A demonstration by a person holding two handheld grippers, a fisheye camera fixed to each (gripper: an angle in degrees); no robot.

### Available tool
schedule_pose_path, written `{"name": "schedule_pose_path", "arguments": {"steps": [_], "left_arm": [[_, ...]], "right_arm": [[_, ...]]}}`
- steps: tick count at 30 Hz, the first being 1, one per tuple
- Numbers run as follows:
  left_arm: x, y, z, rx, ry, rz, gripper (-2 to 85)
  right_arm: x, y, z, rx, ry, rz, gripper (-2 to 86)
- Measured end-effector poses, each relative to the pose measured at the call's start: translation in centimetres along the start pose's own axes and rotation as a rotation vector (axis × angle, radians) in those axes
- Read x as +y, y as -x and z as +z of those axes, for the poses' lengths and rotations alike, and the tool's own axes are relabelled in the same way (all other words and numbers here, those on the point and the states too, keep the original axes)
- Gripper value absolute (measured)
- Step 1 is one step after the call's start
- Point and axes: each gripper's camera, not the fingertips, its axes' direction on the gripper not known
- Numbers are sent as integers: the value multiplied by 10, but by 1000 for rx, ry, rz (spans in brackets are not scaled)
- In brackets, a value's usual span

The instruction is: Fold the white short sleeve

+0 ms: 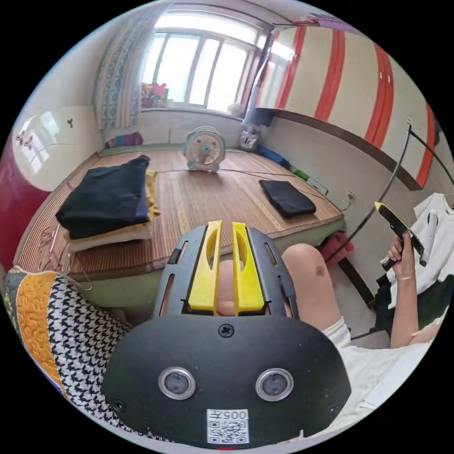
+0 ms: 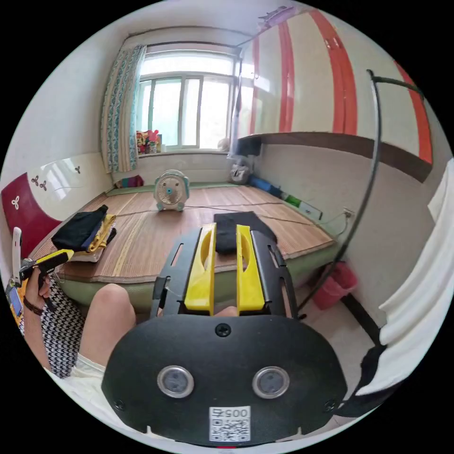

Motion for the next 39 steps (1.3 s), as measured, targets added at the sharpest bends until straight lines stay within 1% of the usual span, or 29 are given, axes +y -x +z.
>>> {"name": "schedule_pose_path", "arguments": {"steps": [2,4,5,7,8,10,11,13,16,17,20,22,25,27,28,32,34,36,39], "left_arm": [[-7,-24,5,39,6,45,52],[-13,-48,8,64,2,90,53],[-18,-64,9,84,-1,117,53],[-23,-85,9,117,-11,151,53],[-26,-98,7,136,-20,174,54],[-30,-116,4,160,-32,209,56],[-32,-127,2,172,-39,228,58],[-34,-139,-2,189,-46,246,60],[-35,-154,-10,223,-66,262,61],[-34,-158,-13,231,-71,270,62],[-30,-161,-18,219,-67,283,63],[-28,-159,-20,210,-58,278,63],[-27,-151,-24,214,-55,254,63],[-27,-147,-27,222,-60,257,63],[-27,-147,-28,222,-61,260,63],[-26,-145,-31,194,-54,273,62],[-26,-142,-31,190,-49,266,61],[-26,-138,-31,191,-47,250,59],[-30,-134,-31,193,-47,232,55]], "right_arm": [[3,-33,-42,99,-32,23,48],[7,-74,-101,217,-69,61,52],[8,-84,-116,248,-79,71,53],[5,-111,-180,391,-124,64,54],[3,-116,-197,434,-144,58,54],[-9,-126,-266,610,-272,40,50],[-14,-128,-283,643,-300,37,49],[-38,-134,-345,701,-380,35,51],[-79,-144,-397,727,-394,10,60],[-88,-148,-403,737,-384,11,63],[-138,-181,-413,783,-238,28,71],[-175,-217,-397,773,-31,34,73],[-206,-261,-365,741,185,69,67],[-216,-280,-344,756,285,74,64],[-221,-291,-332,795,335,91,59],[-226,-316,-302,915,471,108,53],[-225,-323,-290,947,531,98,16],[-224,-322,-286,998,544,78,-6],[-225,-313,-282,1052,523,23,-15]]}}
